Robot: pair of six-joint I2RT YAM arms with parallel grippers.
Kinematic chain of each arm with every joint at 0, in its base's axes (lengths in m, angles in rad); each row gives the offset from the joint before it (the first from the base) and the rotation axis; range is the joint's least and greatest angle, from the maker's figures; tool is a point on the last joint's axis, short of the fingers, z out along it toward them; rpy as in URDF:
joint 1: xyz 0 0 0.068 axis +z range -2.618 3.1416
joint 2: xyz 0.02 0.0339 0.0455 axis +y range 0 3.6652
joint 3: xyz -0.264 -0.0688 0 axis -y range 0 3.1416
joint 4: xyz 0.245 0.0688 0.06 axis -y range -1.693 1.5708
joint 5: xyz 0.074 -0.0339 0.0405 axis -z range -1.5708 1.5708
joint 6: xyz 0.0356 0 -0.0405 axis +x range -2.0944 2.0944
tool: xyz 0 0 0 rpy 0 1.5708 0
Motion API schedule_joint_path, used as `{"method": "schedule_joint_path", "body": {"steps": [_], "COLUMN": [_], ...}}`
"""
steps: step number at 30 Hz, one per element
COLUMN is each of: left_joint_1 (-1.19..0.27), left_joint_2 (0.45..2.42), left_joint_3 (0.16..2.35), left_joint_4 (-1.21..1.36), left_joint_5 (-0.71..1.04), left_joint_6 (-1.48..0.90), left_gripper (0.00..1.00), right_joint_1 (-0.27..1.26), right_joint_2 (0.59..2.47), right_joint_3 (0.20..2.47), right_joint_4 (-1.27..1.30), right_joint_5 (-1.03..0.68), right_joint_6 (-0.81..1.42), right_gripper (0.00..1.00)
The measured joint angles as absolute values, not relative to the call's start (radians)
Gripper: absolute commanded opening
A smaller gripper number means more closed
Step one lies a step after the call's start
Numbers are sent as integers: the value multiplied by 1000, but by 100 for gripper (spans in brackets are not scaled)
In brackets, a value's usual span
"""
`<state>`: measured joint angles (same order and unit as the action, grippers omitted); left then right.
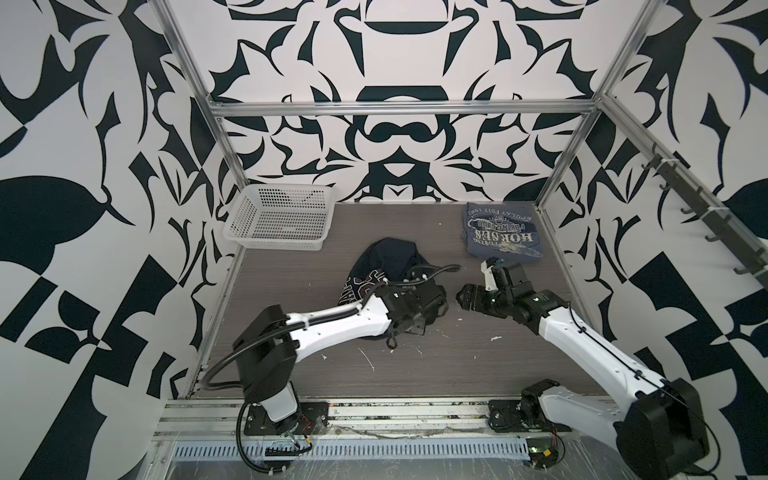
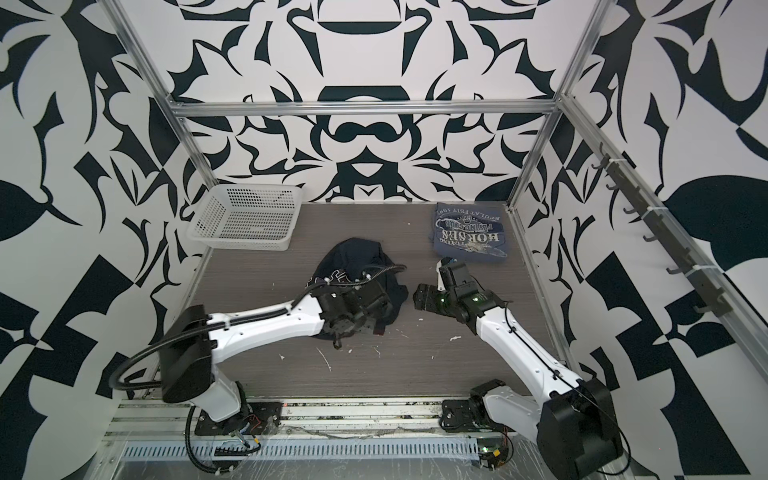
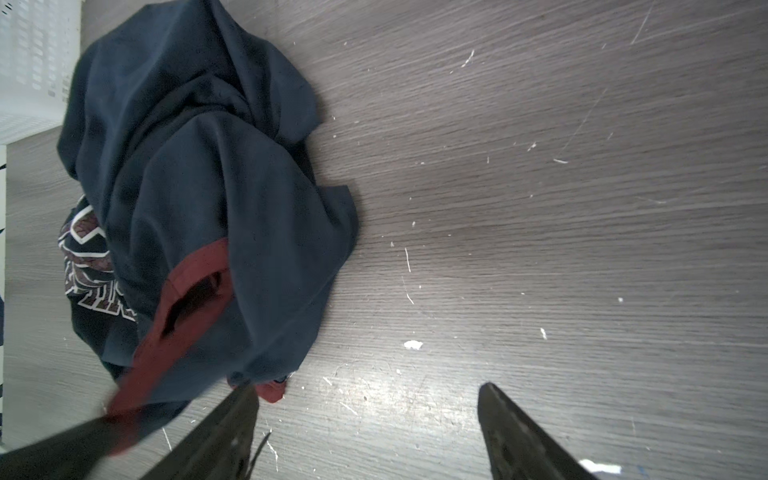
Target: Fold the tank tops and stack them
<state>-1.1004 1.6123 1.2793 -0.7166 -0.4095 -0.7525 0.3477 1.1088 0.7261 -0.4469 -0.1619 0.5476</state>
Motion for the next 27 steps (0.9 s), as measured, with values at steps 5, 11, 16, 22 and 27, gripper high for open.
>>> {"method": "schedule_joint_path", "body": {"steps": [5,11,16,22,27], "left_joint_1": [-1024,-694,-563,-517,-512], "left_joint_2": [1383,1082,996,984,971], "left_joint_3": [1370,1375,1289,1135,1119], "left_joint_4": [-719,-735,-789,-855,-870], "left_joint_5": [-515,-498,-482,-469,-477], "left_joint_6": [-671,-636,-637,-658,-664], "left_gripper": [0,0,0,0,0], "right_joint_1": [351,409,461,474,500], "right_joint_2": [1134,1187,1291,1484,1594], "right_joint_3": [726,726,734,820,934], "right_joint_4": [-440,-405,-361,-298,-255], "right_joint_5": [-176,-191,-200,-228,-248], "right_joint_6": [548,547,548,558,569], "right_gripper": [86,86,85,82,79]}}
